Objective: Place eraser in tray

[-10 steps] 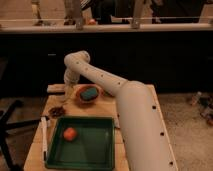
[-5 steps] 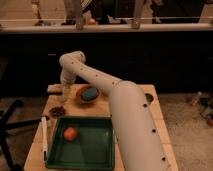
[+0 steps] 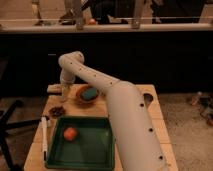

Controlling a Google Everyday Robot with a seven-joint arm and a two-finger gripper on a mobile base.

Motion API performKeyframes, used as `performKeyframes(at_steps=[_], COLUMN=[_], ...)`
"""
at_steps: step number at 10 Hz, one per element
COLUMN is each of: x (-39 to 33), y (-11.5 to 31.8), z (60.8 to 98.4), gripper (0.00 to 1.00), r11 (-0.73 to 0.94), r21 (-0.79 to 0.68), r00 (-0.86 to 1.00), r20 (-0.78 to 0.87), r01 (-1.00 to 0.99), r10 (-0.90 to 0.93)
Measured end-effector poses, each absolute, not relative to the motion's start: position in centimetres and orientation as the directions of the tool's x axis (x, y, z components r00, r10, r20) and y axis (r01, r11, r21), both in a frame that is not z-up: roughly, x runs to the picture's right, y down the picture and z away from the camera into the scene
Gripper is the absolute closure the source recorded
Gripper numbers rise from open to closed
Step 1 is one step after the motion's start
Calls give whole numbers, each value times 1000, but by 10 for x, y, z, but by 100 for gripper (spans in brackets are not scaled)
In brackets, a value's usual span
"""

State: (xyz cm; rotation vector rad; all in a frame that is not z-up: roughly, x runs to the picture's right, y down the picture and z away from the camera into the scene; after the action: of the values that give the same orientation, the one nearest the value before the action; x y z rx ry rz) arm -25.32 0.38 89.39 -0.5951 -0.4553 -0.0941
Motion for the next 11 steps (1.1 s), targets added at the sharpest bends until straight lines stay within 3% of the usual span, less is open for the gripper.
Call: performKeyframes(at_steps=[4,11], x=[-255,-258], y=[8,-1], z=[896,885], gripper=[98,100], r11=[819,828], r21=[-523,-498], r00=[895,885], r20=[446,466], r01=[237,258], r10=[26,4])
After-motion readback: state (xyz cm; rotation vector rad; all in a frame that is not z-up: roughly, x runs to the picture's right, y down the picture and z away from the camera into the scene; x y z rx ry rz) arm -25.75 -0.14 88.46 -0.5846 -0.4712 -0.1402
